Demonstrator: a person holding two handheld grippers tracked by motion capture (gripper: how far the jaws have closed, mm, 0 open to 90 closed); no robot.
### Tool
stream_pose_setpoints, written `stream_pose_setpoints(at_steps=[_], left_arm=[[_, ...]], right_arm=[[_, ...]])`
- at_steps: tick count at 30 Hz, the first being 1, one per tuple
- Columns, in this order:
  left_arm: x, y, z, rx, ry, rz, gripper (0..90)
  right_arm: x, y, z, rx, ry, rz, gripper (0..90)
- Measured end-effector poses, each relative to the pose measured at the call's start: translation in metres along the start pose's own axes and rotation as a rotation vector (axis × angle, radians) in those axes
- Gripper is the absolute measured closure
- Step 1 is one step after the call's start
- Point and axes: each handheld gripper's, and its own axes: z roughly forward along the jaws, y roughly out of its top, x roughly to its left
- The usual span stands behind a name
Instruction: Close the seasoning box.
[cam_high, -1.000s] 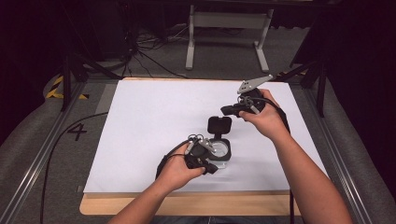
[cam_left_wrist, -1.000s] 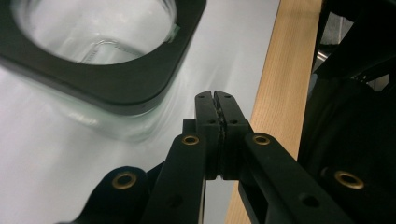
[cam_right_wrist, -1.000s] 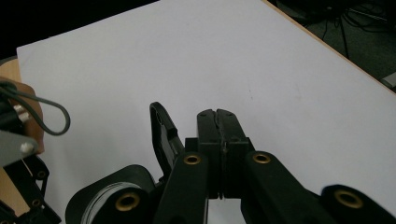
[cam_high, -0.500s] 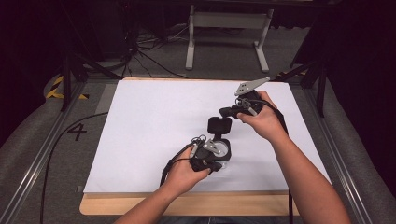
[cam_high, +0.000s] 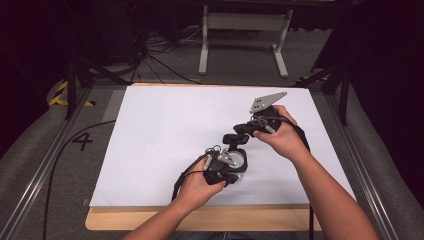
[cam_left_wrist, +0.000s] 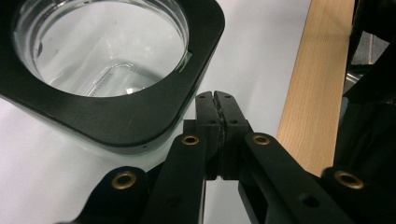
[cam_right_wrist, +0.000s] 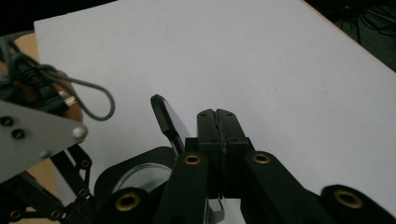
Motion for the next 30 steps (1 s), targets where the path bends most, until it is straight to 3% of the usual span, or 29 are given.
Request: stream_pose_setpoints(at_steps=[2,17,21,24,30], left_arm=[[-0.001,0.0,0.0,-0.002,-0.006,-0.013,89.6],[0.0,-0.001,-0.002,-0.002,-0.002,-0.007,89.2],[0.0,-0.002,-0.002,-0.007,-0.007,-0.025,88.6],[0.001,-0.002,-0.003,-0.001,-0.009,-0.014,88.4],[0.0,-0.002,-0.003,-0.008,-0.008,-0.017,87.9]], right_arm=[[0.005,-0.003,0.0,0.006,0.008,-0.008,90.0],[0.031,-0.034,0.006,0.067,0.078,-0.012,90.0],[0.033,-0.042,0.012,0.085,0.094,-0.003,90.0],[0.033,-0.045,0.015,0.095,0.098,-0.002,90.0],[0.033,-0.048,0.016,0.079,0.116,0.027,90.0]])
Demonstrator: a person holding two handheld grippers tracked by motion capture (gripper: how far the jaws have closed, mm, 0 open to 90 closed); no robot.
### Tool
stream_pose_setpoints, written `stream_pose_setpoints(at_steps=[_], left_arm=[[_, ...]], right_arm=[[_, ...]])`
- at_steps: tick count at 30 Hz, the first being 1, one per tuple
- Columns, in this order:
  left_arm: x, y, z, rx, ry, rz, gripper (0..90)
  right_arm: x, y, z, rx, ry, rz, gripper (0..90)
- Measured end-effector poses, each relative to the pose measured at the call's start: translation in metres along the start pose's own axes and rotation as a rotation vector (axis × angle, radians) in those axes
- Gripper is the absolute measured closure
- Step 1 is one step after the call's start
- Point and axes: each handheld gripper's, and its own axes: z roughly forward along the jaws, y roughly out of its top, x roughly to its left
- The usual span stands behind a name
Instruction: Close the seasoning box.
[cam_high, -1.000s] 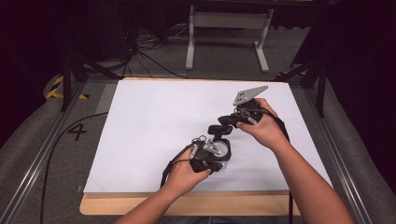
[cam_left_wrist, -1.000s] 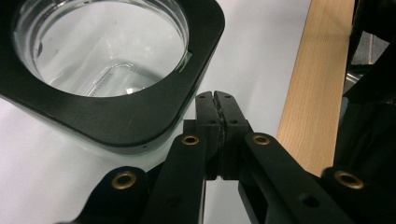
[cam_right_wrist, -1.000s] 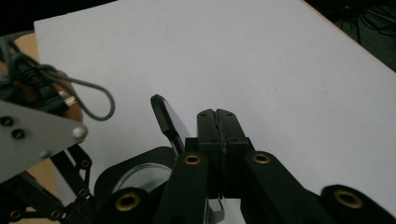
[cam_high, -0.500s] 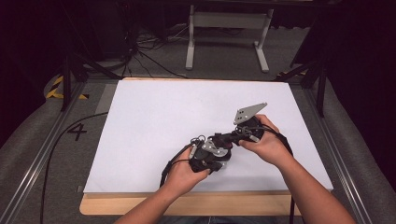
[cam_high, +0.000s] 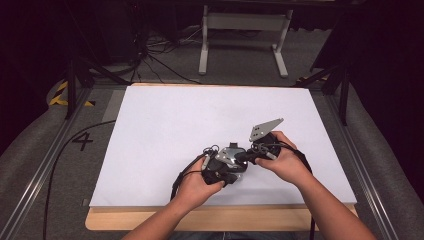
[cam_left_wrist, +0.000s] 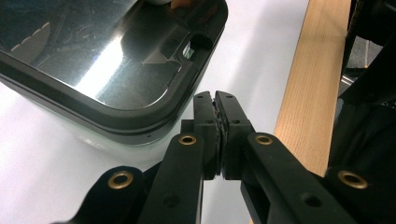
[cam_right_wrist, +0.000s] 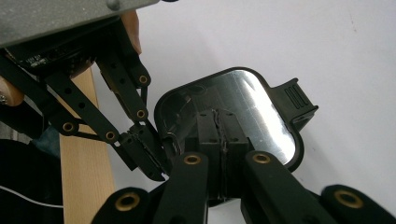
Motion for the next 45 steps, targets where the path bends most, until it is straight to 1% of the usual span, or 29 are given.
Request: stream_pose_setpoints(at_steps=[3,4,6,7,9,10,11,12,13,14,15,16,17,18,19,20,21,22,23,25,27,30,31,33,36,37,40,43,45], left_arm=[[0.0,0.0,-0.001,-0.004,0.001,0.003,87.3],[-0.001,0.0,-0.002,0.003,-0.007,-0.015,86.6],[-0.001,0.0,-0.003,0.012,-0.019,-0.017,81.9],[-0.002,-0.001,-0.005,0.02,-0.018,-0.018,80.9],[-0.003,-0.001,-0.008,0.023,-0.012,-0.02,80.0],[-0.004,-0.002,-0.014,0.028,-0.007,-0.021,80.0],[-0.005,-0.003,-0.022,0.016,-0.002,-0.025,78.2],[-0.004,-0.004,-0.027,0.001,0.006,-0.026,77.9],[-0.004,-0.005,-0.033,-0.004,0.011,-0.038,77.0],[-0.003,-0.006,-0.039,-0.022,0.022,-0.043,76.0],[-0.003,-0.006,-0.039,-0.022,0.022,-0.043,75.2],[-0.001,-0.007,-0.045,-0.026,0.028,-0.044,74.5],[0.003,-0.012,-0.059,-0.048,0.05,-0.069,74.0],[0.003,-0.012,-0.059,-0.048,0.05,-0.069,73.6],[0.005,-0.014,-0.062,-0.061,0.058,-0.077,73.6],[0.008,-0.017,-0.069,-0.074,0.073,-0.09,73.1],[0.011,-0.019,-0.074,-0.08,0.088,-0.1,71.7],[0.014,-0.021,-0.08,-0.086,0.1,-0.108,71.4],[0.016,-0.023,-0.084,-0.103,0.109,-0.122,71.4],[0.022,-0.027,-0.095,-0.132,0.137,-0.145,70.8],[0.028,-0.031,-0.102,-0.145,0.17,-0.157,69.9],[0.038,-0.039,-0.113,-0.17,0.225,-0.189,69.2],[0.042,-0.042,-0.115,-0.169,0.234,-0.197,69.2],[0.05,-0.047,-0.121,-0.182,0.259,-0.229,69.1],[0.061,-0.054,-0.126,-0.187,0.299,-0.258,68.5],[0.065,-0.057,-0.127,-0.181,0.309,-0.26,68.3],[0.076,-0.064,-0.127,-0.172,0.329,-0.288,68.2],[0.088,-0.071,-0.125,-0.181,0.35,-0.315,67.1],[0.097,-0.078,-0.123,-0.175,0.367,-0.321,66.3]], right_arm=[[0.0,0.0,0.0,0.002,0.002,0.001,90.0],[0.0,0.001,0.0,0.003,0.003,0.002,90.0],[0.002,0.002,0.0,0.004,-0.015,-0.015,90.0],[0.002,0.002,-0.001,0.0,-0.02,-0.023,90.0],[0.002,0.004,-0.003,-0.013,-0.013,-0.019,90.0],[0.002,0.005,-0.005,-0.02,-0.018,-0.023,90.0],[0.002,0.008,-0.012,-0.05,-0.016,-0.014,89.4],[0.002,0.008,-0.015,-0.062,-0.013,-0.013,88.7],[0.002,0.009,-0.018,-0.073,-0.02,-0.009,85.6],[0.001,0.01,-0.022,-0.087,-0.025,-0.003,83.9],[0.0,0.011,-0.026,-0.098,-0.033,0.002,82.4],[-0.001,0.011,-0.03,-0.113,-0.033,0.006,81.6],[-0.003,0.011,-0.035,-0.126,-0.048,0.011,80.6],[-0.004,0.011,-0.039,-0.136,-0.059,0.016,79.9],[-0.004,0.011,-0.039,-0.136,-0.059,0.016,79.9],[-0.006,0.011,-0.042,-0.144,-0.067,0.02,79.1],[-0.011,0.01,-0.05,-0.162,-0.093,0.032,76.9],[-0.013,0.009,-0.053,-0.171,-0.104,0.043,76.0],[-0.013,0.009,-0.053,-0.171,-0.104,0.043,76.0],[-0.018,0.007,-0.059,-0.187,-0.125,0.059,74.6],[-0.023,0.004,-0.062,-0.198,-0.147,0.072,72.5],[-0.034,-0.004,-0.067,-0.204,-0.204,0.107,68.1],[-0.038,-0.007,-0.068,-0.206,-0.217,0.119,68.0],[-0.047,-0.014,-0.07,-0.205,-0.242,0.158,66.5],[-0.059,-0.024,-0.073,-0.208,-0.285,0.189,62.2],[-0.062,-0.028,-0.074,-0.21,-0.295,0.205,61.8],[-0.073,-0.039,-0.076,-0.21,-0.334,0.234,57.2],[-0.083,-0.05,-0.077,-0.202,-0.362,0.252,54.1],[-0.088,-0.058,-0.076,-0.194,-0.386,0.27,51.5]])
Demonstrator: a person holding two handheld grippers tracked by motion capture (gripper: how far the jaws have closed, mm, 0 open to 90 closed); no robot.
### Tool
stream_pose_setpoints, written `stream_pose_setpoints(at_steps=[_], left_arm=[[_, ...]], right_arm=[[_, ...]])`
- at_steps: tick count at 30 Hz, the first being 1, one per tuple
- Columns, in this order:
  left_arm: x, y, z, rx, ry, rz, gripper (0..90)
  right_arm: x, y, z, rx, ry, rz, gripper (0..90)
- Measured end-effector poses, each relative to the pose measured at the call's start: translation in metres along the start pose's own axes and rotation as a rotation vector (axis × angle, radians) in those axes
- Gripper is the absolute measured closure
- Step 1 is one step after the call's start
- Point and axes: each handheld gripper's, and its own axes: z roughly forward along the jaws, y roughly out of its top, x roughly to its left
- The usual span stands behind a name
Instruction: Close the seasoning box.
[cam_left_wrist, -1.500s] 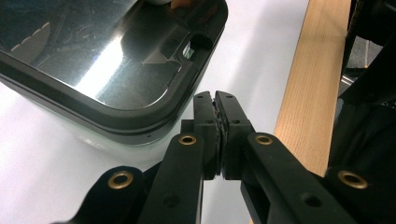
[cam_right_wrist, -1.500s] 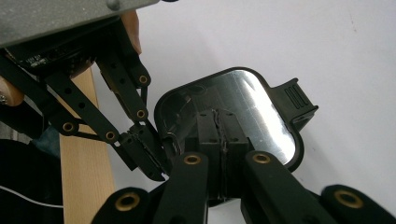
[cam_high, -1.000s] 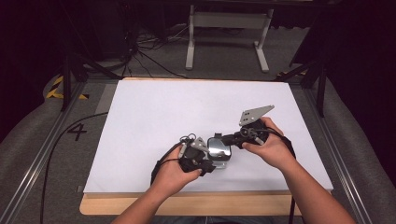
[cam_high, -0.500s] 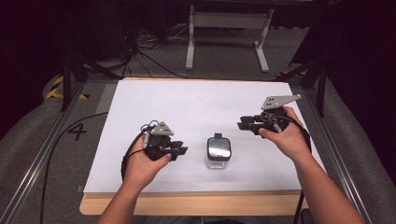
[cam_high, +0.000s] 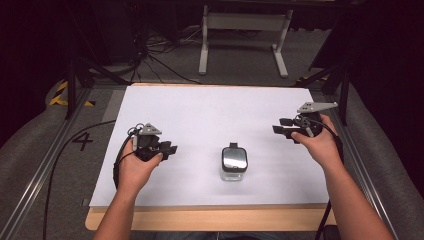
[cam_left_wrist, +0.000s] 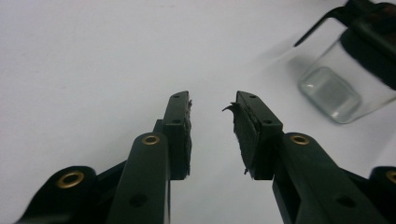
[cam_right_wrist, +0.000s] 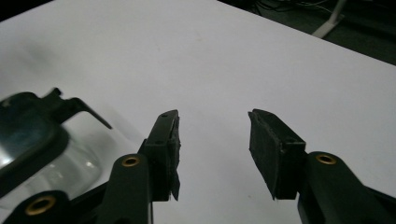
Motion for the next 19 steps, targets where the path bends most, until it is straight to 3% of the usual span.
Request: stream_pose_setpoints(at_steps=[5,9,15,19], left_arm=[[0.015,-0.007,0.011,-0.003,0.013,-0.019,63.6],[0.024,-0.014,0.022,-0.006,0.011,-0.046,61.9],[0.03,-0.02,0.033,0.029,0.009,-0.062,61.1],[0.032,-0.022,0.035,0.029,0.009,-0.063,58.1]], right_arm=[[-0.012,-0.018,0.009,0.041,-0.027,0.03,49.8],[-0.018,-0.032,0.018,0.074,-0.038,0.024,49.4],[-0.022,-0.049,0.028,0.109,-0.061,0.053,49.6],[-0.024,-0.059,0.033,0.102,-0.063,0.08,48.9]])
